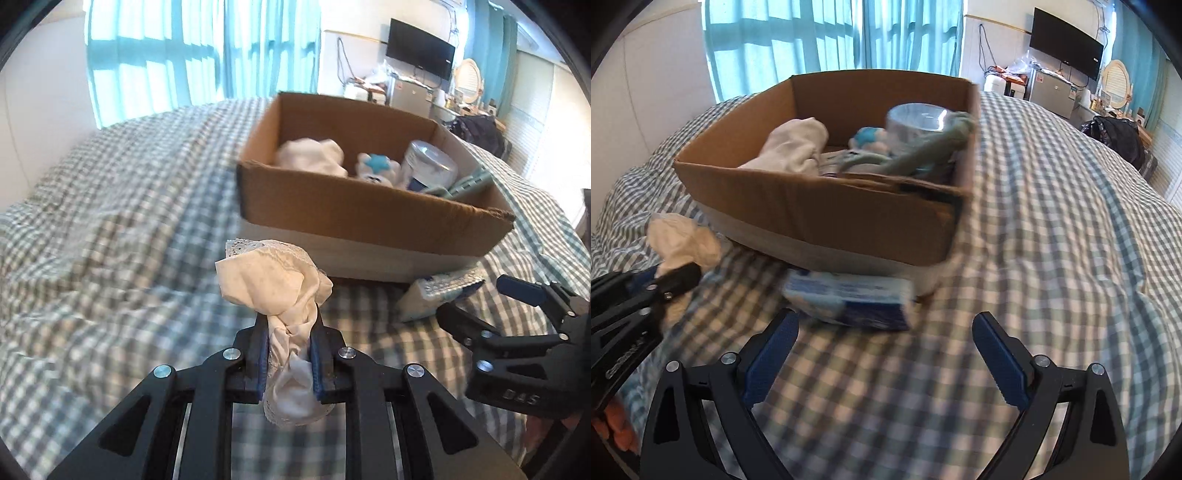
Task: Organize objects
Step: 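Grasp the lace cloth with left tool while right tool grasps the soap bar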
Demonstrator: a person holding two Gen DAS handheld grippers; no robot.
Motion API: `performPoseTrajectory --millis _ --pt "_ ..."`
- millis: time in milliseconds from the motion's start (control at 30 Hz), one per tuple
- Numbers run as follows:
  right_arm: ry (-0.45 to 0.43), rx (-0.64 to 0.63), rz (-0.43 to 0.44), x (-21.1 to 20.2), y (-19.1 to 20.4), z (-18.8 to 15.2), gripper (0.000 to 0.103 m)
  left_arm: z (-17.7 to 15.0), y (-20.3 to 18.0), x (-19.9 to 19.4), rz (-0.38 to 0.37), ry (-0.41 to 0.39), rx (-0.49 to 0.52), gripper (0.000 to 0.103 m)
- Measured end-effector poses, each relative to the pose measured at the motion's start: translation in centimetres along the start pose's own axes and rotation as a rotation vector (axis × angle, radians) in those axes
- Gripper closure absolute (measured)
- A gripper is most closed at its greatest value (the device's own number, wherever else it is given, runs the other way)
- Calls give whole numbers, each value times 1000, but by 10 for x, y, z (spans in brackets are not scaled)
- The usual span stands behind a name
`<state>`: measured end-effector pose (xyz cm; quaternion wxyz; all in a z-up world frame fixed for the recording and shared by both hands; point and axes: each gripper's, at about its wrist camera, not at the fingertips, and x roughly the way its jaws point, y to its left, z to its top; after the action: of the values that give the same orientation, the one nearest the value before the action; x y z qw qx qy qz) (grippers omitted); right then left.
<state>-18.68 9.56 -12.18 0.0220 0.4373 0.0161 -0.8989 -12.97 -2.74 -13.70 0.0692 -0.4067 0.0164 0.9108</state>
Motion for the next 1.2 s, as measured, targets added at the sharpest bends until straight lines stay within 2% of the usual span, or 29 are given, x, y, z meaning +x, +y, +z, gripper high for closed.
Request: performPoseTrajectory --millis 100,233,333,433,600,733,900,1200 --pt "19 5 -33 14 11 4 7 0 11 -1 16 -8 -18 85" --pt "36 32 -17 30 16 5 8 1 22 8 43 5 -18 85" --pt "52 41 -13 36 14 2 28 1 28 15 31 22 -36 85" --pt "32 51 9 29 9 -3 28 -2 25 18 35 31 -24 85" --pt "-5 20 33 0 8 -15 29 -4 19 11 29 19 -26 85" --pt "-20 17 71 -24 9 -25 29 -11 12 -8 31 5 -11 85" --pt "-62 6 106 -61 5 -32 29 -22 9 -38 17 -5 -43 85" --pt "-206 -26 141 -141 3 -22 29 -14 -14 -107 -9 -111 -38 85"
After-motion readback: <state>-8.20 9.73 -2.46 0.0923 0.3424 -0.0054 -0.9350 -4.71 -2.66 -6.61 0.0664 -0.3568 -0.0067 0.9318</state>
